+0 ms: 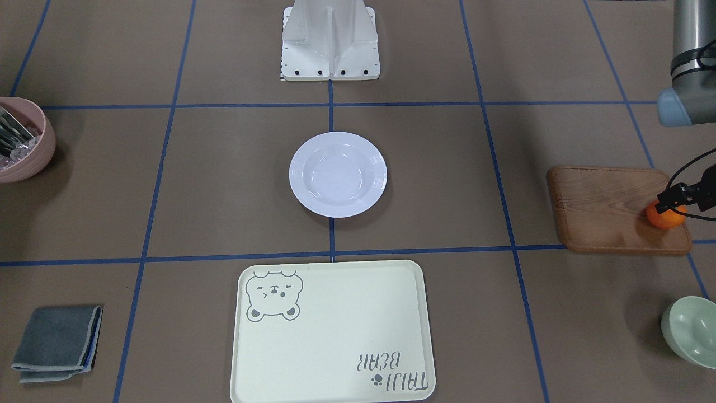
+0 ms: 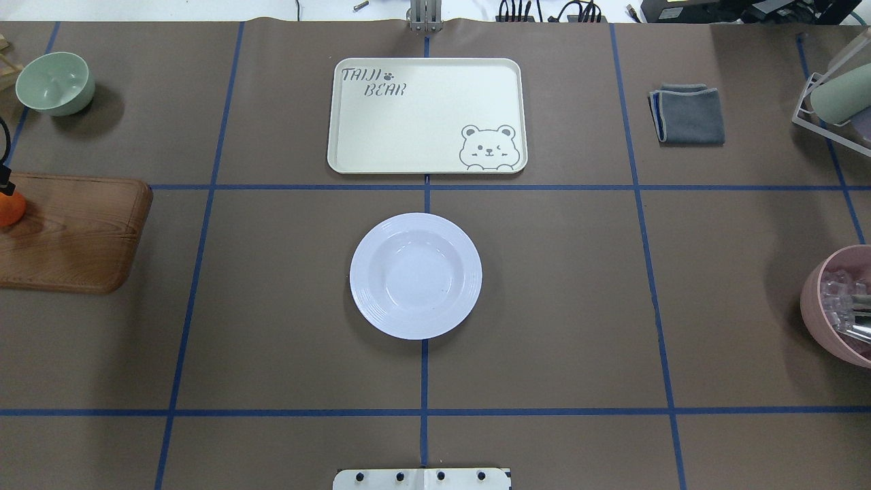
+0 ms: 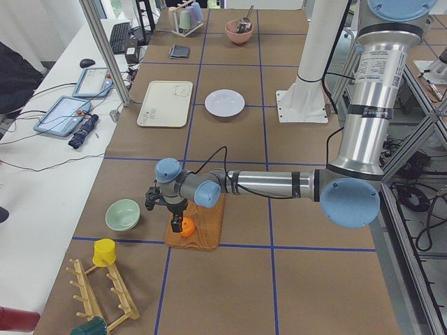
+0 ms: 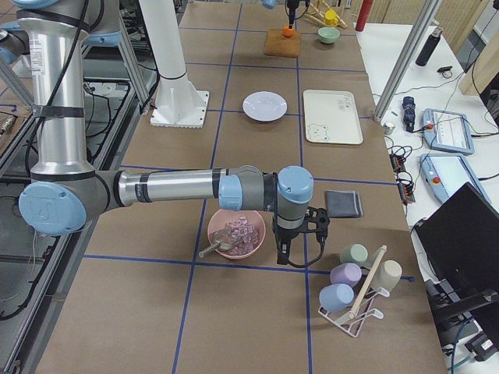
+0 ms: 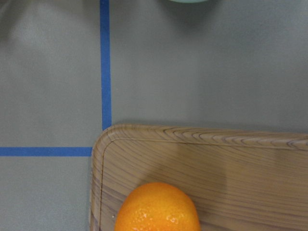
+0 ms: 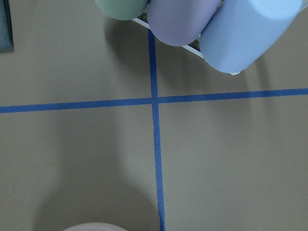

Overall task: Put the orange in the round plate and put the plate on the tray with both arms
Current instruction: 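Lower the left gripper onto the orange on the wooden board and grasp it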

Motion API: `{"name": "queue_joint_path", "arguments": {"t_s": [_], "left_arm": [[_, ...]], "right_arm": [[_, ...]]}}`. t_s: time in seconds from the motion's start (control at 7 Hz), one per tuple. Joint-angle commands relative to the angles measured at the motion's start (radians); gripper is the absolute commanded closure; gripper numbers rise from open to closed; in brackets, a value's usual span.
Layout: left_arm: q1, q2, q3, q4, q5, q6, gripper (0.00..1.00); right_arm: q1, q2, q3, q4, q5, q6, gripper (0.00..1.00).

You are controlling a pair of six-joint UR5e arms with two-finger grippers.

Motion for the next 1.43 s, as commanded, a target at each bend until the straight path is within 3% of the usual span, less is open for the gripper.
{"name": "queue_joint_path", "arguments": {"t_s": [0.0,1.0,1.14,1.29], "left_arm": [[0.004,0.0,0.059,-0.051,0.0,0.005,0.02],[0.042,0.0,0.139,-0.132,-0.002,0.004,0.02],[0.047,0.0,0.139,-0.133,-0.002,0.002,0.23],[0.047,-0.002,0.125,-0.128,-0.009,0.002,0.99]], "right_arm": [[0.0,0.004,-0.007,0.001,0.0,-0.002,0.0],[0.0,0.004,-0.007,0.001,0.002,-0.003,0.0],[0.0,0.002,-0.007,0.001,0.005,-0.003,0.0],[0.0,0.002,-0.007,0.001,0.005,-0.003,0.0]]}}
